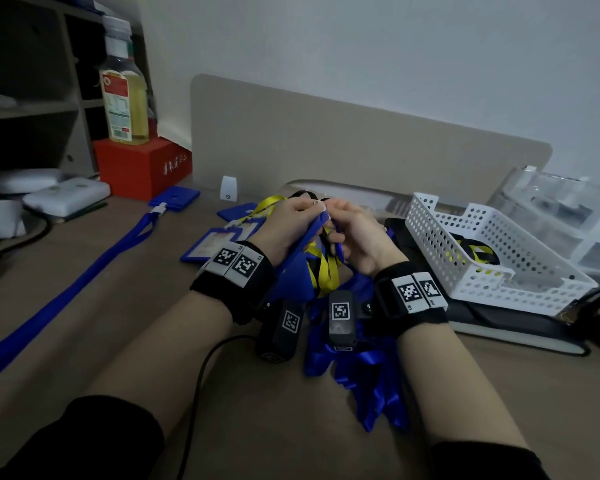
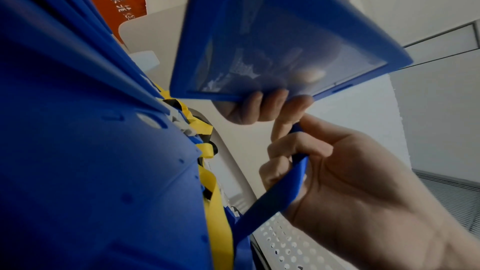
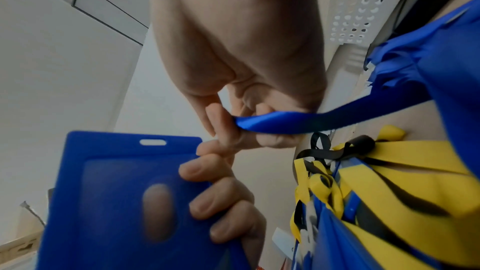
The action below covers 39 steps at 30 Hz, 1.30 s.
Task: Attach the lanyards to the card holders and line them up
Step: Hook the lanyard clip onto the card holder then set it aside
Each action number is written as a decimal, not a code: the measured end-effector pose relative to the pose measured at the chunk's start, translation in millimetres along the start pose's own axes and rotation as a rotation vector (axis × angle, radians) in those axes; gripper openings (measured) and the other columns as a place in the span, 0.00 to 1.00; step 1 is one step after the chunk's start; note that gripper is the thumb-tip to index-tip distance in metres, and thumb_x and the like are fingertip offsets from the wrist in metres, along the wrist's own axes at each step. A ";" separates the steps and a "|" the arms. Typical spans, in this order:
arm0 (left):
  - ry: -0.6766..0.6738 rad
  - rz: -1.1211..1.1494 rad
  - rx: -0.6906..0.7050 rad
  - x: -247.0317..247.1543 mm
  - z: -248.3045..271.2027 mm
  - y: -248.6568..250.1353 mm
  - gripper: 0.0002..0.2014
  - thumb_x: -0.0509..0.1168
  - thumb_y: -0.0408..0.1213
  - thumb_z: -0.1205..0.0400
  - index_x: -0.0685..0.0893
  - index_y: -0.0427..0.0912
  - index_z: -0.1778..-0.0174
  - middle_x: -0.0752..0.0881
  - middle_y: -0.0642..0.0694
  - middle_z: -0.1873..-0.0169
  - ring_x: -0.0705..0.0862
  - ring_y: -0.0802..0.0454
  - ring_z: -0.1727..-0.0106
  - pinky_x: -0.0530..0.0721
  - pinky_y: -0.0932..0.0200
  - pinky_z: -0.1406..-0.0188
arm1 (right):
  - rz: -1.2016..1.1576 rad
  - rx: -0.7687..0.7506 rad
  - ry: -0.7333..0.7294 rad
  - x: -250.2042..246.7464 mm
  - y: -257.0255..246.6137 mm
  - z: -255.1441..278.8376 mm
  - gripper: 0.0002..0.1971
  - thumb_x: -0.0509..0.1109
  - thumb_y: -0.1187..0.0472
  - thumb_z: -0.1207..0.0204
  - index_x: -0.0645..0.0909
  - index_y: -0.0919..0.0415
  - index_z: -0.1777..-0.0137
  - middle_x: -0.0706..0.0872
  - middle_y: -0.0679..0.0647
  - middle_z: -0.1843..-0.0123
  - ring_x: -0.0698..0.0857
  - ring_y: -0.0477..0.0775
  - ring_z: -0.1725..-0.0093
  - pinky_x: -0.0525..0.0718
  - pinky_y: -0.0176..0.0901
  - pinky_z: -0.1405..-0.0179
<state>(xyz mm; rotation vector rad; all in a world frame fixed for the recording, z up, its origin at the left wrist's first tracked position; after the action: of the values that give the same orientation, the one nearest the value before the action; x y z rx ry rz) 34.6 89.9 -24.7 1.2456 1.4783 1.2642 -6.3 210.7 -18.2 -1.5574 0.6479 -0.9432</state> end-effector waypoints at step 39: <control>-0.201 -1.166 0.147 -14.0 4.2 30.9 0.12 0.60 0.44 0.14 0.81 0.39 0.48 0.80 0.46 0.59 0.78 0.51 0.58 0.69 0.63 0.70 | 0.474 -0.028 0.033 4.2 -5.7 12.2 0.07 0.65 0.63 0.18 0.85 0.63 0.48 0.86 0.55 0.62 0.79 0.43 0.78 0.74 0.32 0.85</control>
<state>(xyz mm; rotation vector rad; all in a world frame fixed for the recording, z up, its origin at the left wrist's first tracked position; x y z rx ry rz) 46.6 77.3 4.7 0.3707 1.7210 0.2409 5.7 214.9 -12.1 -1.3294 1.0032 -0.6035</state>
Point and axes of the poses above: each hand's wrist, its own z-axis away from the middle knuckle, its own x-axis out of the palm, y = z × x, the point moved 1 cm from there along -z, towards the middle knuckle
